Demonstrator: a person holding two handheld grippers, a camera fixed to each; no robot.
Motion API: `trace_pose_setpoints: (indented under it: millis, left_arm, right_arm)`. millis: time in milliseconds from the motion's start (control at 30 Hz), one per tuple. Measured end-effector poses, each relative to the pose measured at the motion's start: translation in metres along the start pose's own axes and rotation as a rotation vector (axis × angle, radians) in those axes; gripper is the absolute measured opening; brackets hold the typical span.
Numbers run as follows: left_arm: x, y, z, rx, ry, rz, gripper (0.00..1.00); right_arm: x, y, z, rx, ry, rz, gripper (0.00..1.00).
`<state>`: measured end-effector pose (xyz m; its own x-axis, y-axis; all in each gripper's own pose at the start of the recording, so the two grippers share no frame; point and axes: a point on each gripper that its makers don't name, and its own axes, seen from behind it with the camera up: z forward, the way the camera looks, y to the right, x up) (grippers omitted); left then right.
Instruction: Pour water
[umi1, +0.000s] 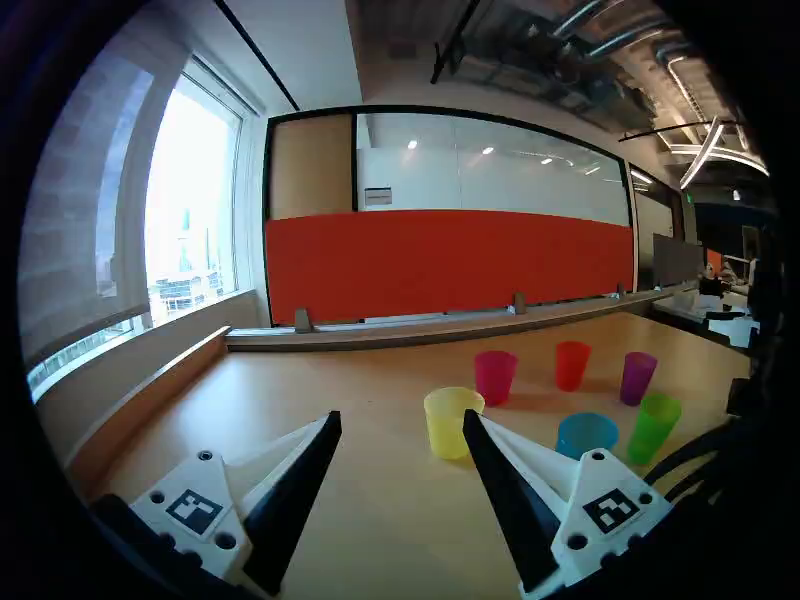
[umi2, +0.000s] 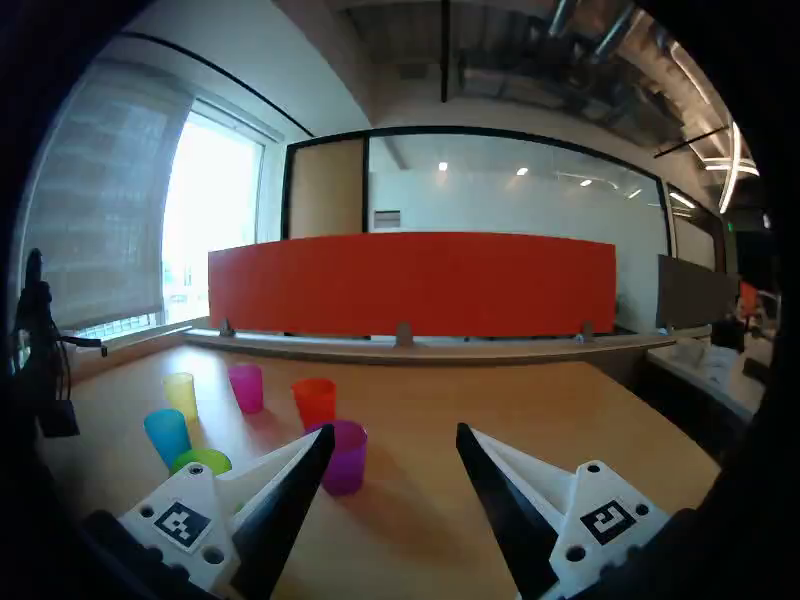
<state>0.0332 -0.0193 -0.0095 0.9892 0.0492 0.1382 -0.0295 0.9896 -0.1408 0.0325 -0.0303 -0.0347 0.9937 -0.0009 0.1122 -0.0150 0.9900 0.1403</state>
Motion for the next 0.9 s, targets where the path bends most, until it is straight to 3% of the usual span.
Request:
trace_pose_setpoints:
  millis: [400, 900]
  left_arm:
    - [0.022, -0.004, -0.004, 0.030, 0.084, -0.041, 0.90]
    - [0.025, 0.006, 0.002, 0.039, 0.106, -0.077, 0.90]
  right_arm:
    - [0.022, 0.005, 0.008, -0.056, 0.074, 0.005, 0.94]
    - [0.052, 0.000, 0.019, -0.097, 0.116, -0.013, 0.94]
